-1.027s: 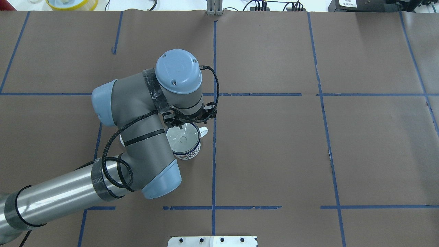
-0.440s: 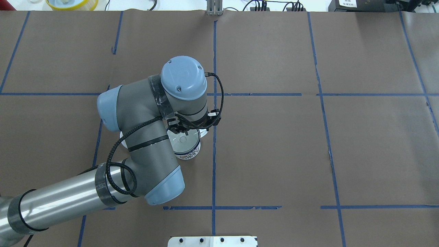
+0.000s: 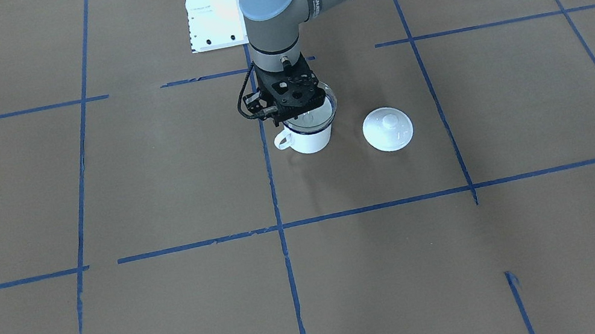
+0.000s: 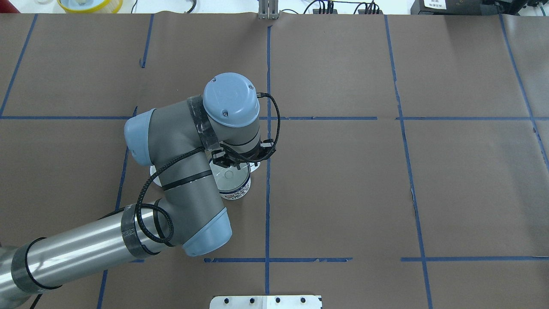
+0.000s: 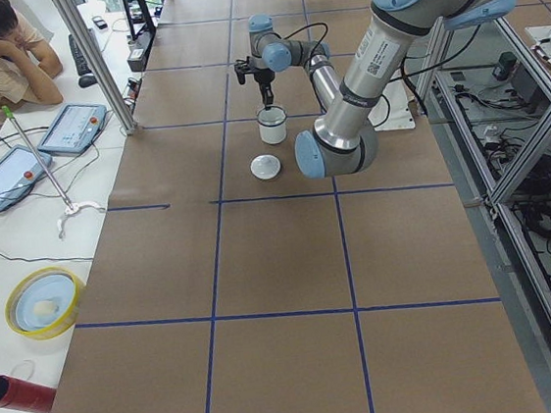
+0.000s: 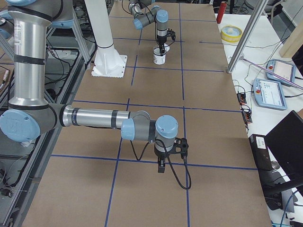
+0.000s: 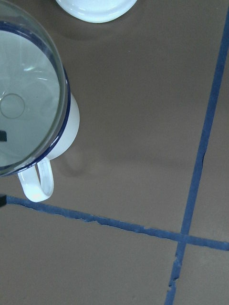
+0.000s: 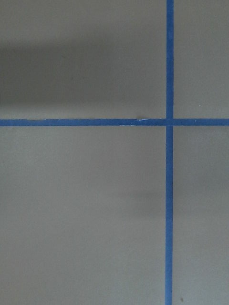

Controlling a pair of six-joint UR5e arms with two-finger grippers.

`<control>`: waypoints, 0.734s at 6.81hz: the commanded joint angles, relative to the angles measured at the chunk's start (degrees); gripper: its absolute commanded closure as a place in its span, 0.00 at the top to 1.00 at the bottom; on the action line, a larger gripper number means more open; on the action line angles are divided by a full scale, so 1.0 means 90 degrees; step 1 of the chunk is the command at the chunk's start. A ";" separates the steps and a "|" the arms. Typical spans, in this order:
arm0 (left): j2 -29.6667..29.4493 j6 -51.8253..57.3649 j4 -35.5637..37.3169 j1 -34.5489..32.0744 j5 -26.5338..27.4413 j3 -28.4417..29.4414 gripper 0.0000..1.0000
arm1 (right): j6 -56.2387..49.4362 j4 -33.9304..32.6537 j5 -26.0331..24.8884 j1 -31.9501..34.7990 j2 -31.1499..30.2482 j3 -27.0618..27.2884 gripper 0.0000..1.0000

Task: Remove funnel from cup
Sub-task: 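Close the left gripper on the funnel's rim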

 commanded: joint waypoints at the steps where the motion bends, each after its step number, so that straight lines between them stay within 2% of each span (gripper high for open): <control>1: -0.0035 -0.0010 0.0036 -0.0009 -0.0007 -0.0080 0.00 | 0.0000 0.0000 0.0000 0.0000 0.0000 0.0000 1.00; 4: -0.0084 0.0000 0.0182 -0.0038 0.0012 -0.0148 0.00 | 0.0000 0.0000 0.0000 0.0000 0.0000 0.0000 1.00; 5: -0.0249 0.0000 0.0715 -0.0058 0.0012 -0.0429 0.00 | 0.0000 0.0000 0.0000 0.0000 0.0000 0.0000 1.00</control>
